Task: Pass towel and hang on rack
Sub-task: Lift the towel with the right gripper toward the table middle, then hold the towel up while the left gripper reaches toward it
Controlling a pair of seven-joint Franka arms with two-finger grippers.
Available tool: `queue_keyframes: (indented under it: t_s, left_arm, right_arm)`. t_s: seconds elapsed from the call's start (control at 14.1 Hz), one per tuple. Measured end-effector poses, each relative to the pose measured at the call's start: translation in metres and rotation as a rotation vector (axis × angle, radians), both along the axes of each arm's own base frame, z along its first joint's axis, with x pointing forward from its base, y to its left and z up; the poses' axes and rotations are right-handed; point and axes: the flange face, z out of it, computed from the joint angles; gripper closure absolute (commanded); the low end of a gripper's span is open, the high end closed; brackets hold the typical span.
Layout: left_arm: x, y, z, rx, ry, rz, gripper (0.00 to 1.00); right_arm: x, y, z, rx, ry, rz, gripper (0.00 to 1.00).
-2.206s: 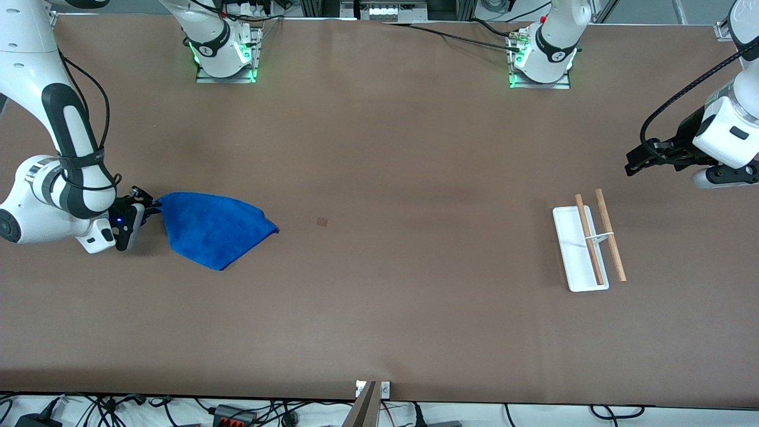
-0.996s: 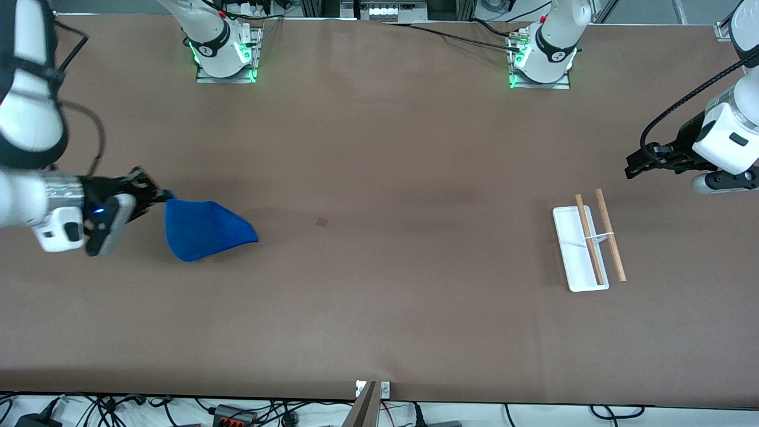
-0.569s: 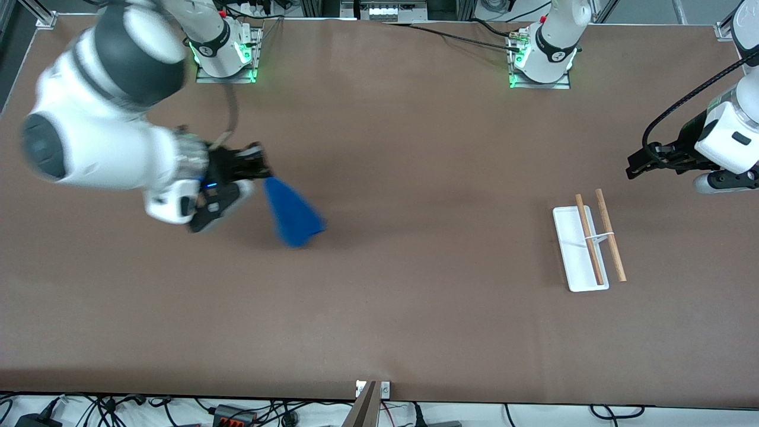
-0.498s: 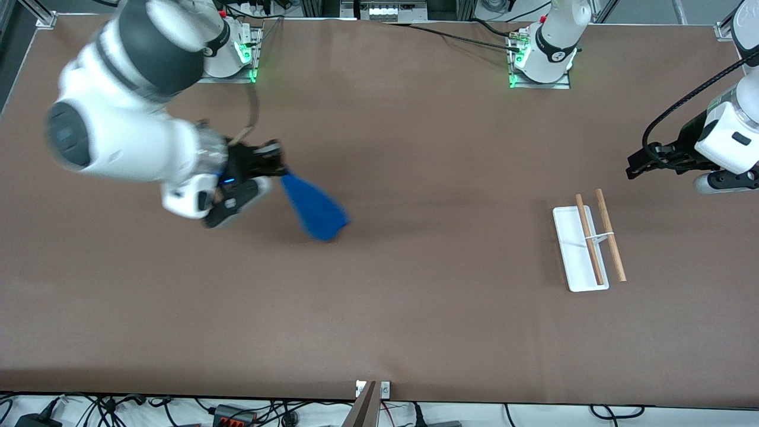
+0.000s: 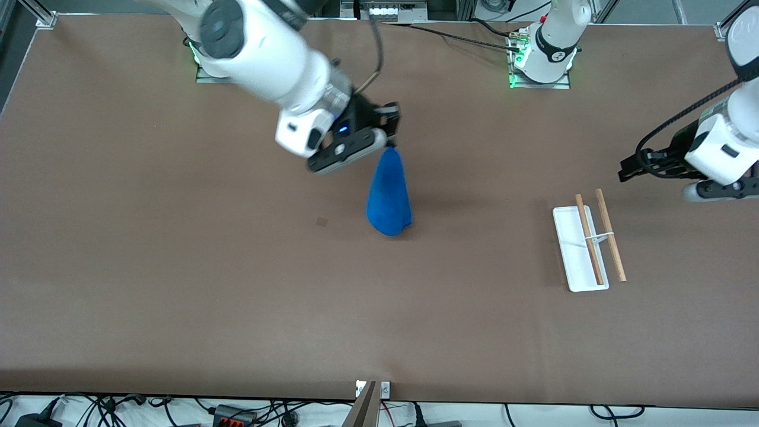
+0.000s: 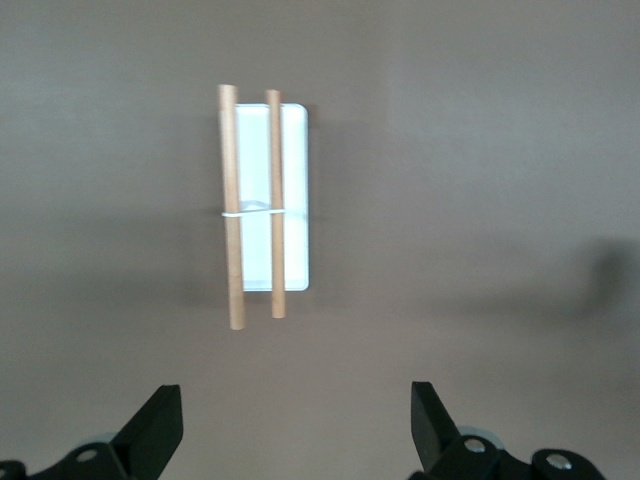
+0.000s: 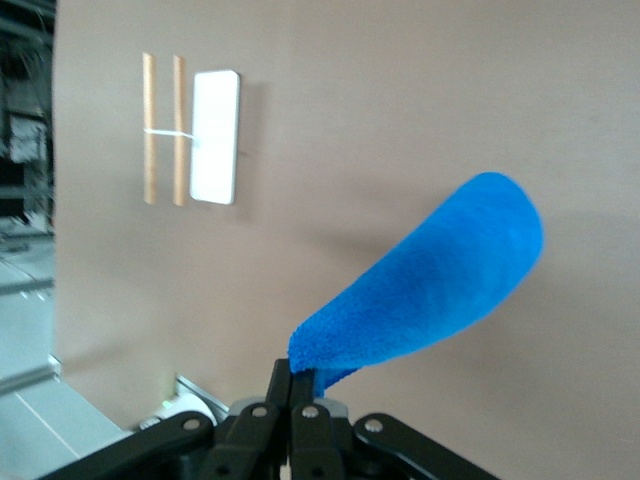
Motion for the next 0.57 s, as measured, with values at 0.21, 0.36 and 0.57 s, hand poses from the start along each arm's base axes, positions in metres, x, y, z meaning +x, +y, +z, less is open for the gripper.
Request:
queue_keyframes:
  t_s: [0.21,0.36,0.57]
  left_arm:
    - [0.009,-0.005,-0.028,-0.108,0.027,-0.201,0.00]
    - [0.017,-0.005,-0.052,-0.186,0.033,-0.380,0.00]
    - [0.029,-0.012,-0.077,-0.239,-0.008,-0.584,0.00]
  right_arm:
    - [-0.021,0.037,-0.005,0.043,0.004,-0.056,1.00]
    - [-0.030,0.051,-0.008,0.054,0.011,-0.069,1.00]
    - [-0.042,0.064,-0.011,0.054,0.021,-0.064,1.00]
